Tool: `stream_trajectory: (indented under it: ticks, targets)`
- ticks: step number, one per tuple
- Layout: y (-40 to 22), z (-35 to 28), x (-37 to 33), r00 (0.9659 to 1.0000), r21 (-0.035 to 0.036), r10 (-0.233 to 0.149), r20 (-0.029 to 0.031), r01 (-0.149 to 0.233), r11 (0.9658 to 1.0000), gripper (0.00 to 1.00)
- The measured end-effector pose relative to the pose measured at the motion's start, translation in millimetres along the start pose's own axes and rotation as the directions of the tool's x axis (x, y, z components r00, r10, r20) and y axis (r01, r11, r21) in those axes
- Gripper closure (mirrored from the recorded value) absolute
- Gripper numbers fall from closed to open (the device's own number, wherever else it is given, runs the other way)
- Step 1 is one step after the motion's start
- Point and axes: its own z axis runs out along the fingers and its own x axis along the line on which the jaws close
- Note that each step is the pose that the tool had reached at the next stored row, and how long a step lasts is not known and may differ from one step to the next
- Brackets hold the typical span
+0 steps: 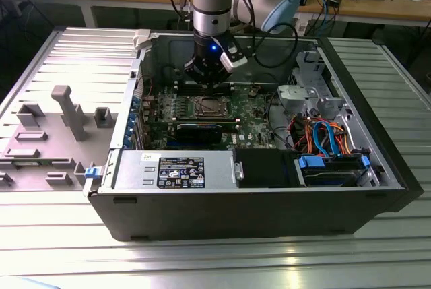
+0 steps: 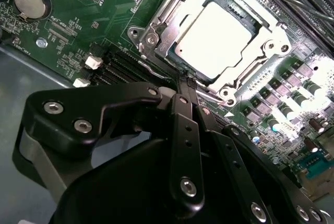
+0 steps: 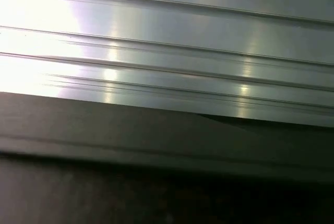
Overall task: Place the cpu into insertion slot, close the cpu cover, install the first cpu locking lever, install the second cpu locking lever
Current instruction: 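Install the first cpu locking lever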
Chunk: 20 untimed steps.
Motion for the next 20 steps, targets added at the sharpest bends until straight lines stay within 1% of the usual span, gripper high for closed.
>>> stream_trajectory:
  ticks: [3, 20]
  targets:
    - [0.0, 1.6, -0.3, 1.0000, 0.0000, 0.000, -0.0002, 0.000, 1.0000, 0.89]
    - [-3.1, 3.7, -14.1, 1.0000, -0.0009, -0.001, -0.0043, 0.001, 1.0000, 0.89]
